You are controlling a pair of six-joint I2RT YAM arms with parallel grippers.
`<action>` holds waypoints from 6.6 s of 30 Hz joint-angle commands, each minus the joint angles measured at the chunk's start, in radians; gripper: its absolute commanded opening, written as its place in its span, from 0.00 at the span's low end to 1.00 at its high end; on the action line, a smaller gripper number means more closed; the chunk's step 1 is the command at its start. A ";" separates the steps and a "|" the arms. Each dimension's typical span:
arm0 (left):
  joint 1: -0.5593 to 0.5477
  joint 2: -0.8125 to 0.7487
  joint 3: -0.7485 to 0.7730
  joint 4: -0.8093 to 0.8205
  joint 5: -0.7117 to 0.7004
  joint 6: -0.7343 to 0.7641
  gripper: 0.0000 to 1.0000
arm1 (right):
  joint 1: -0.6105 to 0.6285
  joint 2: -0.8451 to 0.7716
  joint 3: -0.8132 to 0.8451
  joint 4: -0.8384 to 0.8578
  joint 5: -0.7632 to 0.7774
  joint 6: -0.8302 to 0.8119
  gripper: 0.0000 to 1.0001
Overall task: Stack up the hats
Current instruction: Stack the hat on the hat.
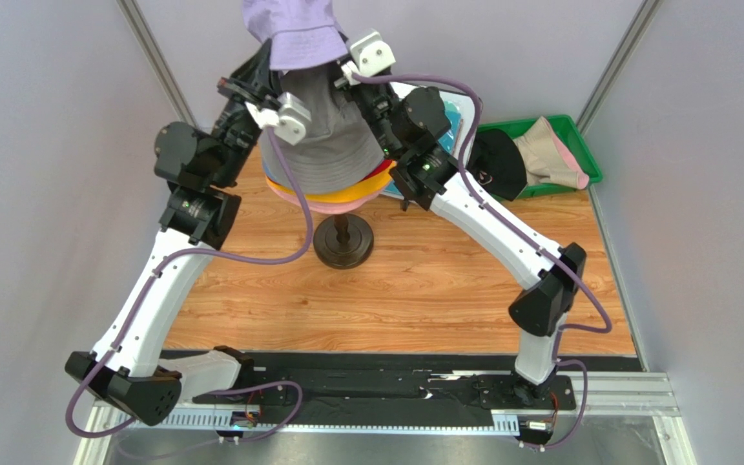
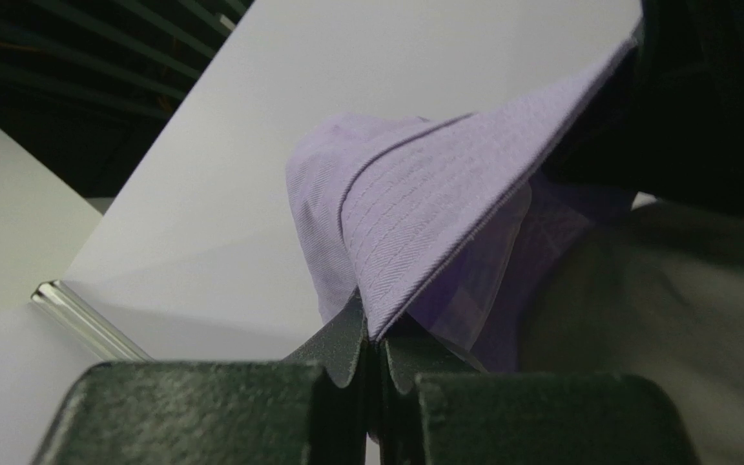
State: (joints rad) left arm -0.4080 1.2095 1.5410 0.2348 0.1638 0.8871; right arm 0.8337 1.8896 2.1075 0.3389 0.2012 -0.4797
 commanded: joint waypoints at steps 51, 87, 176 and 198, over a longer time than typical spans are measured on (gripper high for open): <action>-0.003 -0.498 -0.288 -0.447 0.054 -1.184 0.73 | 0.179 -0.520 -0.860 0.319 0.227 -0.350 0.00; 0.109 -0.407 -0.456 -0.175 0.045 -1.783 0.68 | 0.265 -0.457 -0.893 0.319 0.279 -0.358 0.00; 0.294 -0.303 -0.466 -0.230 -0.015 -1.615 0.00 | -0.166 -0.726 -0.588 -0.632 -0.300 0.611 0.71; 0.391 -0.221 -0.280 -0.551 -0.009 -1.447 0.96 | -0.534 -0.719 -0.506 -0.789 -0.453 0.811 0.80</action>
State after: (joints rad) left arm -0.0399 1.0355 1.2407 -0.2409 0.1444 -0.5915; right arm 0.3317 1.2709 1.5826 -0.3511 -0.3244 0.3656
